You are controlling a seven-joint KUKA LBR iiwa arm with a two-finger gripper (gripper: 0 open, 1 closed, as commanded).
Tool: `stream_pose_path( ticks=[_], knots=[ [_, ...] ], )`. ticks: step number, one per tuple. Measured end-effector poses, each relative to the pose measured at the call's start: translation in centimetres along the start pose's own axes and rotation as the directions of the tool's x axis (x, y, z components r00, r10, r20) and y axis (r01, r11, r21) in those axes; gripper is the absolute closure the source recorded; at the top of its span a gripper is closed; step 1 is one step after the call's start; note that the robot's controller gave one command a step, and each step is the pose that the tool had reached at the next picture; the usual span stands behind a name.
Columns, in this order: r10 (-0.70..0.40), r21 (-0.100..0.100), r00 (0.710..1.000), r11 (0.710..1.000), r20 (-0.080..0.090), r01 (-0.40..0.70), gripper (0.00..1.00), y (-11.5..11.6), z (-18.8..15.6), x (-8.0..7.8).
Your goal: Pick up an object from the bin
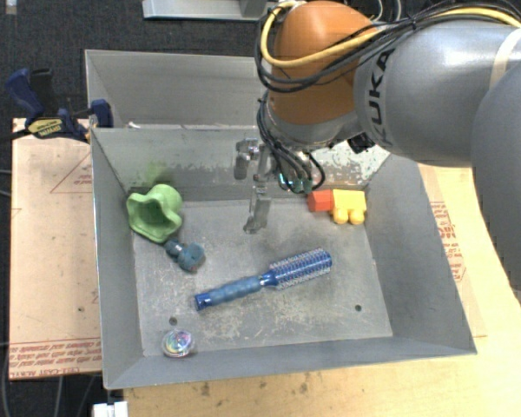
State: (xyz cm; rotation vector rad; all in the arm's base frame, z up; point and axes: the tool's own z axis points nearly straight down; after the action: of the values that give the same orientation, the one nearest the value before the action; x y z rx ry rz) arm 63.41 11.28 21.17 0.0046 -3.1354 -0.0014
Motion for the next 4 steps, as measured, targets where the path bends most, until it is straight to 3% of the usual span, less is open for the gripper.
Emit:
stream_pose_path(
  ticks=[1,2,3,4],
  knots=[
    [-0.116,0.0,0.993,0.993,0.002,0.116,0.0,9.0,14.6,0.9],
    [-0.038,-0.003,0.999,0.999,0.011,0.038,0.0,14.0,11.0,1.8],
    [0.068,-0.001,0.998,0.998,0.005,-0.068,0.0,13.5,10.1,4.9],
    [0.302,-0.001,0.953,0.953,0.004,-0.302,0.0,12.5,14.3,5.2]
  ],
)
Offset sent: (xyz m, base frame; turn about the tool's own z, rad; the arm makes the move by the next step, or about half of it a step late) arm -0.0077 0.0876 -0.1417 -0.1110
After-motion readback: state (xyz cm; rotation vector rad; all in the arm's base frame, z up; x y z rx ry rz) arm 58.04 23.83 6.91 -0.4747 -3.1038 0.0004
